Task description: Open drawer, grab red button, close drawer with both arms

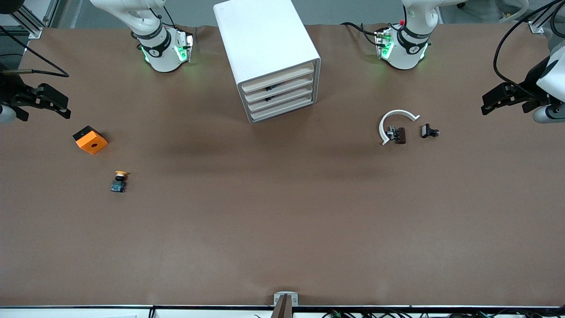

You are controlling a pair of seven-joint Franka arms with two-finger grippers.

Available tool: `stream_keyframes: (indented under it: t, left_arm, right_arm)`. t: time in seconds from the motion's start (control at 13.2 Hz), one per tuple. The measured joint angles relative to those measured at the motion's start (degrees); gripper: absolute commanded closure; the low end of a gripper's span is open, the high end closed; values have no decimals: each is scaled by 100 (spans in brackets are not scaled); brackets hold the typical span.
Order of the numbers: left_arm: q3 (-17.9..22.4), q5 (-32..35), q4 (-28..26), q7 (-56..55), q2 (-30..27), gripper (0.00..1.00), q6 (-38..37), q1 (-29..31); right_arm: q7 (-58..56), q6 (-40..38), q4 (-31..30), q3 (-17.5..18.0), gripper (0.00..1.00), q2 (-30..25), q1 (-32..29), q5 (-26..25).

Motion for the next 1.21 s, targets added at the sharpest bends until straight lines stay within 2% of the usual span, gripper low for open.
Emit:
stream_keyframes:
  t: [0.68, 1.21]
  left_arm:
    - [6, 0, 132, 3, 192, 0, 6, 13]
    - [24, -1, 671, 2, 1183, 0, 93, 24]
  right_arm:
    - [0, 0, 0, 17, 0, 0, 3, 0]
    - [0, -1, 0, 27, 0, 0, 6, 0]
